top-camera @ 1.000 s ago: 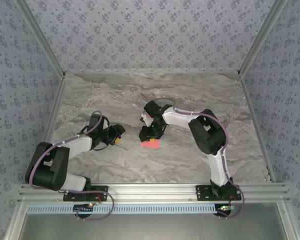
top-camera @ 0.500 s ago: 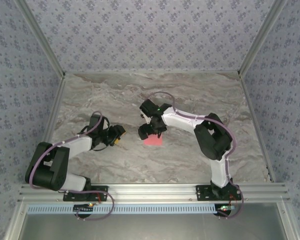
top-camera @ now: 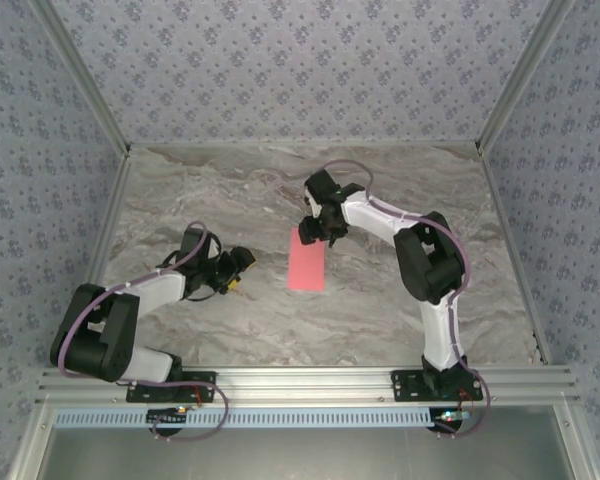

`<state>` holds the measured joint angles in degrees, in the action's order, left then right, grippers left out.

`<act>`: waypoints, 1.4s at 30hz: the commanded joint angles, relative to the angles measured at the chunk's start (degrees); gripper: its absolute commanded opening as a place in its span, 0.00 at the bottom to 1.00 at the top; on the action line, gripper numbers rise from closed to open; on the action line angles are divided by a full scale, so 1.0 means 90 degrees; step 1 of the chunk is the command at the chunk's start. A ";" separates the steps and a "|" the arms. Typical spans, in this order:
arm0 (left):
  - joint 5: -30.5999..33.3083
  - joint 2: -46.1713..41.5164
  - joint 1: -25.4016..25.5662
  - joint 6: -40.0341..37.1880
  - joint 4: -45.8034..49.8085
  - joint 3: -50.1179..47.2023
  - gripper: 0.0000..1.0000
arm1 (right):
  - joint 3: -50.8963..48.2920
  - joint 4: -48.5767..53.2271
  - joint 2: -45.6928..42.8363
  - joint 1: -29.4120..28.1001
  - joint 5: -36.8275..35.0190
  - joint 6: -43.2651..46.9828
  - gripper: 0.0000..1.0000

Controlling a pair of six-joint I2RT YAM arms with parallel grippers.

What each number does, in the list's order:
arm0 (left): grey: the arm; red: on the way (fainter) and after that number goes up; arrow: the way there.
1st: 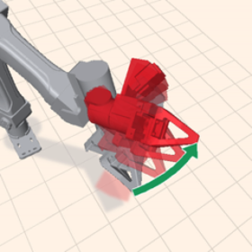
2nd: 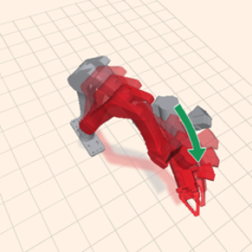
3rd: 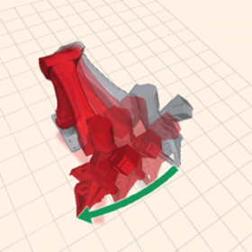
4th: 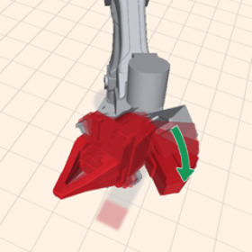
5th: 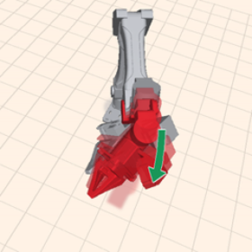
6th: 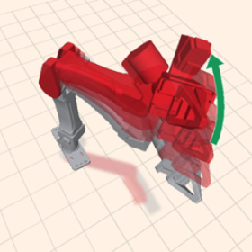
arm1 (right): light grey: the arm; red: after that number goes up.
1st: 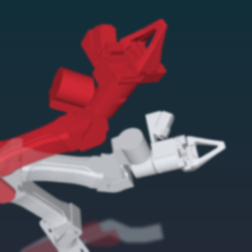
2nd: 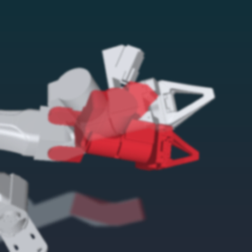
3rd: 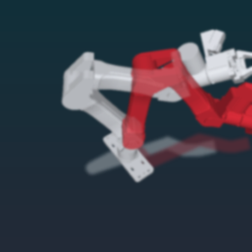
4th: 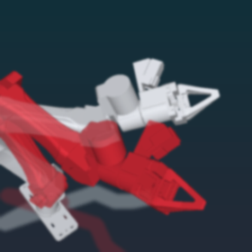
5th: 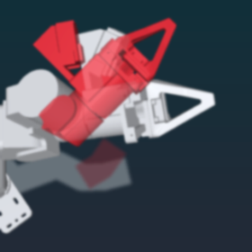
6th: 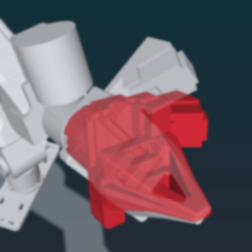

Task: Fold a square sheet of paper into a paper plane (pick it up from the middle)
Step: Fold the triangle a second time at the center of the table.

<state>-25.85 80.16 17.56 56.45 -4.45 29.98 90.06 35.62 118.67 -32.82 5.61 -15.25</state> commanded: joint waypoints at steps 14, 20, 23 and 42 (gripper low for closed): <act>-0.0165 0.0612 0.0920 0.0154 -0.0317 0.0802 0.76 | 0.0270 0.0186 0.0896 0.0260 0.0346 -0.0349 0.52; -0.0176 0.0808 0.1279 0.0255 -0.0354 0.0931 0.73 | -0.0206 0.0164 0.0935 0.0433 0.0327 -0.0849 0.45; -0.0120 0.0959 0.1499 0.0318 -0.0382 0.1001 0.71 | -0.0472 0.0056 0.0891 0.0511 0.0372 -0.1057 0.40; 0.0597 0.1874 0.2281 0.0367 0.1464 0.2156 0.50 | -0.0720 -0.0041 0.0853 0.0548 0.0485 -0.1084 0.38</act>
<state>-23.57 95.92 37.34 60.62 -0.01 46.89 87.24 28.23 122.28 -28.36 12.69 -23.81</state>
